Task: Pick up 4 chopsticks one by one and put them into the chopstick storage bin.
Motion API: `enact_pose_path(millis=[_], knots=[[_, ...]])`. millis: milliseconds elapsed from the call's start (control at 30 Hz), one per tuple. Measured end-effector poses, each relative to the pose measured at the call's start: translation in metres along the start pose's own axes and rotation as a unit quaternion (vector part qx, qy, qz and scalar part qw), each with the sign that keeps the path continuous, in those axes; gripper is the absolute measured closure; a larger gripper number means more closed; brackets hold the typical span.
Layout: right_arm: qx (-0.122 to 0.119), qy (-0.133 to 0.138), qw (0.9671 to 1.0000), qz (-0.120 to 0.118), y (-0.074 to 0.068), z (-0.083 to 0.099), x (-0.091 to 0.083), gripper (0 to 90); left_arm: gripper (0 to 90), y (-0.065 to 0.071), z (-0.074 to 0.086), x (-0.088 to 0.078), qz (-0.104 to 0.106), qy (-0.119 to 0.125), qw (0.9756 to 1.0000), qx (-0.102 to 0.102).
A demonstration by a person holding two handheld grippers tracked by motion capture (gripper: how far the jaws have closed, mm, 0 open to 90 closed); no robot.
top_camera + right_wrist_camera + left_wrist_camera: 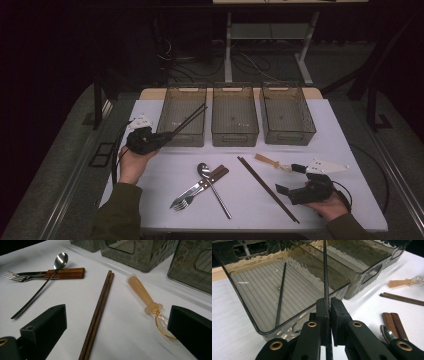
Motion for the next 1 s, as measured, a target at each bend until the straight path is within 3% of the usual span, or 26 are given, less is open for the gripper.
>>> enact_pose_path(millis=[400,1000], knots=[[-0.002,-0.001,1.0,0.0,0.001,0.0,0.001,2.2,85.3,-0.009,-0.011,0.009,-0.009,0.011,0.9998,-0.009],[0.0,0.003,1.0,-0.002,0.001,0.0,0.0,2.2,85.3,-0.034,-0.037,0.029,-0.04,-0.002,0.999,-0.018]])
Point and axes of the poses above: each handheld gripper's, and its own axes: x roughly forward along the jaws, z roughly out of its underside, y roughly to its right, the point moved 5 cm from there along x, roughly forward along the jaws, and after that the axes turned 6 degrees about x, right-handed, at the moved point
